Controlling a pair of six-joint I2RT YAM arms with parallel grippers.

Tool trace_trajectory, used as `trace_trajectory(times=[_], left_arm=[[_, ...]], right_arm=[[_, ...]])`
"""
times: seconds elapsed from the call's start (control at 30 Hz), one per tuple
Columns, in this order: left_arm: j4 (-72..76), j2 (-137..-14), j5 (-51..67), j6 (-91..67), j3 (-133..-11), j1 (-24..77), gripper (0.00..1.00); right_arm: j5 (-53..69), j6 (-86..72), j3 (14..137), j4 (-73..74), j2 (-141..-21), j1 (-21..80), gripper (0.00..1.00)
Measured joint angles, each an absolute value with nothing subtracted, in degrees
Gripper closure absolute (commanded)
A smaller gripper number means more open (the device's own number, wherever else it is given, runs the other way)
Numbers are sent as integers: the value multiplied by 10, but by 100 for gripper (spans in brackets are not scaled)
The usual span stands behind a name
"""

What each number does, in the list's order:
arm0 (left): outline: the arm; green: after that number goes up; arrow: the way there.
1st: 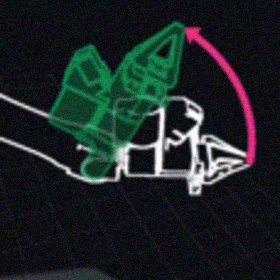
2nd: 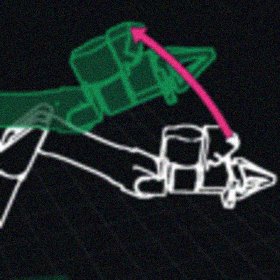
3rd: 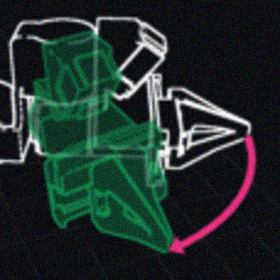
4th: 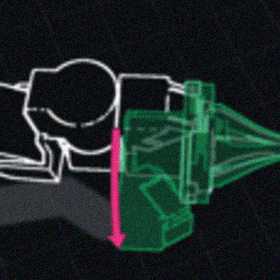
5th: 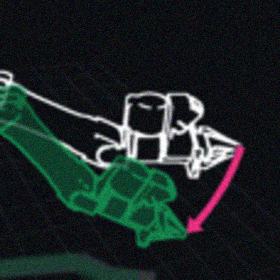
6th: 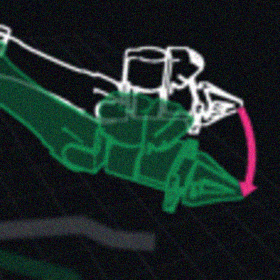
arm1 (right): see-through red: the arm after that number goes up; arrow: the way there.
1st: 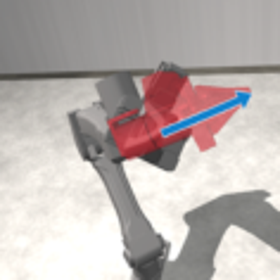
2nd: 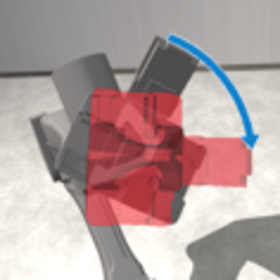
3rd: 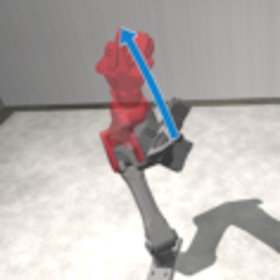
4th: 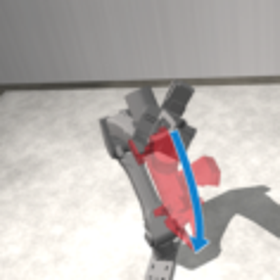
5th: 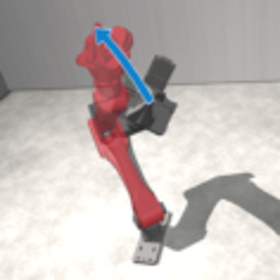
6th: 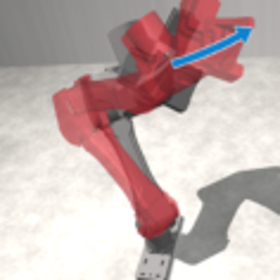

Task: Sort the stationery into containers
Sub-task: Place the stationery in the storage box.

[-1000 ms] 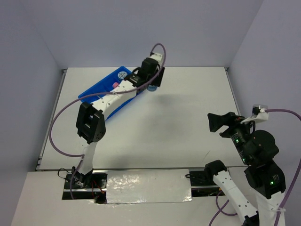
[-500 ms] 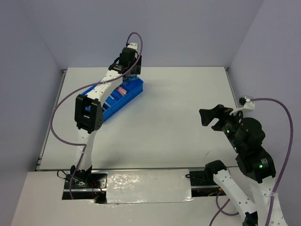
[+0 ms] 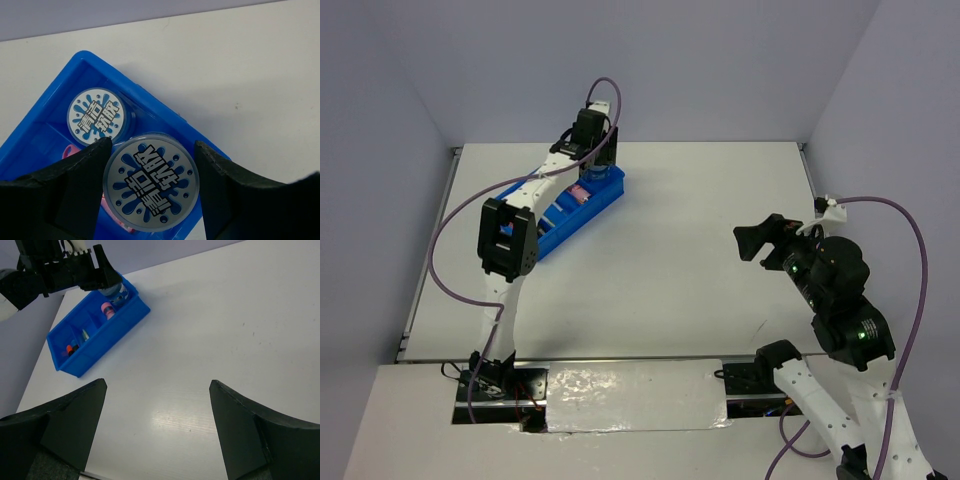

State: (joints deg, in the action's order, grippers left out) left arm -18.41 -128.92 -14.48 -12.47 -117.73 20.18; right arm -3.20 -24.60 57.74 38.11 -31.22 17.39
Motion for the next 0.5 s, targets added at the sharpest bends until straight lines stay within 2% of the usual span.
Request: trace_trajectory(times=[0.07, 0.1, 0.13, 0.17, 0.5], left_arm=[[-183, -1289, -145, -126, -1169, 202, 61], [-182, -1289, -145, -127, -1164, 202, 35], [-180, -1289, -145, -129, -1159, 202, 20], [-180, -1289, -145, -130, -1156, 202, 1], [-189, -1277, -147, -160, -1154, 202, 1]], right_arm=[[-31, -246, 577, 381, -312, 174, 9], [-31, -246, 577, 381, -312, 174, 8], [-30, -246, 577, 381, -312, 174, 8], [-29, -246, 577, 381, -312, 174, 8], [-24, -246, 577, 381, -312, 174, 8]])
